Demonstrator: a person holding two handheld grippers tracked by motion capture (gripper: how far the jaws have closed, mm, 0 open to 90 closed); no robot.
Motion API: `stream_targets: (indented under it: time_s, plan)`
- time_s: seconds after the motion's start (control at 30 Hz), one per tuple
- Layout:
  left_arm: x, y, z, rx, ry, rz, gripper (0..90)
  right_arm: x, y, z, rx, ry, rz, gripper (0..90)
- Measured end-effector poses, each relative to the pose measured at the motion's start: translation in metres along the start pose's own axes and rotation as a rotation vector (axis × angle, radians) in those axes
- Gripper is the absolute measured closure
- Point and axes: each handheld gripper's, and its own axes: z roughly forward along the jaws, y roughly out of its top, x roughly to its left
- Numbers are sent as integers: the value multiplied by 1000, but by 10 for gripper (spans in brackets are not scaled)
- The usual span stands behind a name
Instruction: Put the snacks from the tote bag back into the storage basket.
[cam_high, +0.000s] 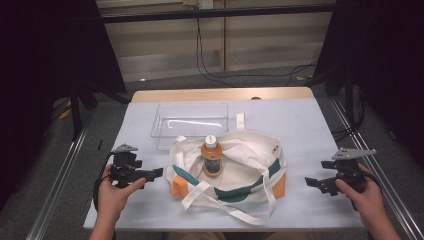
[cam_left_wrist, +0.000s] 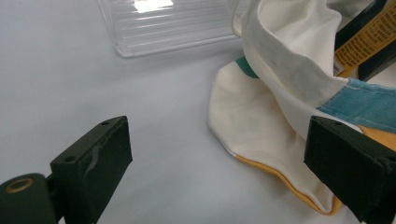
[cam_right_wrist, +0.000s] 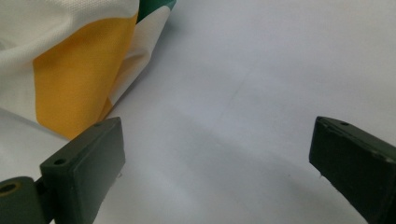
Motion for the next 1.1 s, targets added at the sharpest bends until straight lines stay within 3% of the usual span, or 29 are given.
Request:
stream_targets:
  time_s: [0.2, 0.33, 0.57, 0.63, 0.7, 0.83, 0.97, 1.1]
  plan:
    - [-4, 4, 4, 15, -4, 14, 77, 1, 0, -3, -13, -3, 2, 36]
    - [-7, 6, 5, 17, -12, -1, 80, 2, -3, -4, -5, -3, 5, 36]
    - [-16, 19, 1, 38, -27, 3, 87, 0, -5, -11, -26, -16, 18, 36]
    - [-21, 23, 1, 60, -29, 3, 87, 0, -6, -11, -29, -12, 23, 36]
    - [-24, 26, 3, 113, -40, 16, 87, -1, -6, -12, -28, -16, 28, 36]
    - [-27, 28, 4, 158, -30, 32, 87, -2, -6, -12, -34, -14, 28, 36]
    - [-32, 34, 5, 172, -36, 29, 87, -1, -6, -12, -35, -12, 30, 36]
    - [-35, 40, 4, 190, -32, 52, 87, -2, -5, -13, -40, -11, 29, 36]
